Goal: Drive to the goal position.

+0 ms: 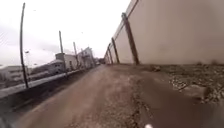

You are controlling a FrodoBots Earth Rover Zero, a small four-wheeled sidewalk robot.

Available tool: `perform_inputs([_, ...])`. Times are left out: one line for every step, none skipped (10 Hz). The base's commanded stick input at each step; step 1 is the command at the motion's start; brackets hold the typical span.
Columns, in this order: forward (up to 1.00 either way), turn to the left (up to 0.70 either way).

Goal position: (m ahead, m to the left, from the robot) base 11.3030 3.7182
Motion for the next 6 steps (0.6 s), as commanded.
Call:
perform_inputs([0.85,0.05])
perform_inputs([0.85,0.05])
perform_inputs([0.85,0.05])
perform_inputs([0.85,0.05])
perform_inputs([0.85,0.05])
perform_inputs([0.85,0.05])
